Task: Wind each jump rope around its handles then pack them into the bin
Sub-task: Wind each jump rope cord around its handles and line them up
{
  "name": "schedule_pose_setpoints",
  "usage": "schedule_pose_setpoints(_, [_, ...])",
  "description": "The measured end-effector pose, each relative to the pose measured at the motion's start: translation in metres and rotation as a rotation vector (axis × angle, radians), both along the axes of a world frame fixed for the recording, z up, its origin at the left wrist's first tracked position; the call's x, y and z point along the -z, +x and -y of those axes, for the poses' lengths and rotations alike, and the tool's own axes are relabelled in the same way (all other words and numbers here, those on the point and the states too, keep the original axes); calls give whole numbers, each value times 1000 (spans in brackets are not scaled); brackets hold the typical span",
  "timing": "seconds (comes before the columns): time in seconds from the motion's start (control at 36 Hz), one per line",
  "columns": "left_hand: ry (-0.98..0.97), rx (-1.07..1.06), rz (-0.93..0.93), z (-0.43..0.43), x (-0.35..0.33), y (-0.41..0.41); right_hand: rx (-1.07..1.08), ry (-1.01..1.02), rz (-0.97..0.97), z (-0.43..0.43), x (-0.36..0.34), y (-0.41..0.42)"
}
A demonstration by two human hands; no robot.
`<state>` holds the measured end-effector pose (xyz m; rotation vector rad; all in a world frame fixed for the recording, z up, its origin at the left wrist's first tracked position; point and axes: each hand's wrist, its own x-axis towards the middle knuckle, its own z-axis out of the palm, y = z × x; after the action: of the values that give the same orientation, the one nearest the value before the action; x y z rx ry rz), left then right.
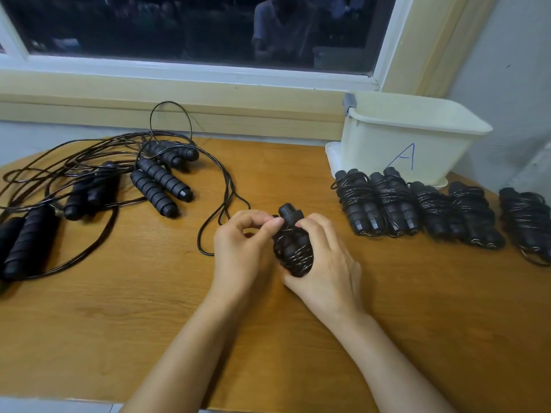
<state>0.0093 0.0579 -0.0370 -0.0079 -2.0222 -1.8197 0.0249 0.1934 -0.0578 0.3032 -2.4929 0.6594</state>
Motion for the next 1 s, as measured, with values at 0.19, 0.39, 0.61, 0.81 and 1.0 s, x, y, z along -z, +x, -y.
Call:
schedule_pose_setpoints(0.19, [227,54,160,15,-8,-26,-87,6,-41,1,1,3])
schedule_pose_setpoints(0.39, [190,212,188,25,-13,-30,-77,-21,-37,-3,3,2])
schedule_pose_setpoints(0.61, [-136,174,-32,16,-5,-18,-38,-84,-5,-8,4,-4])
schedule_pose_setpoints(0.81, [-213,121,-86,16,-3,-12,-32,1,-44,-7,4,-4])
schedule_pose_setpoints(1.0, [-160,347,27,14,-2,1,36,42,-67,-7,3,-6])
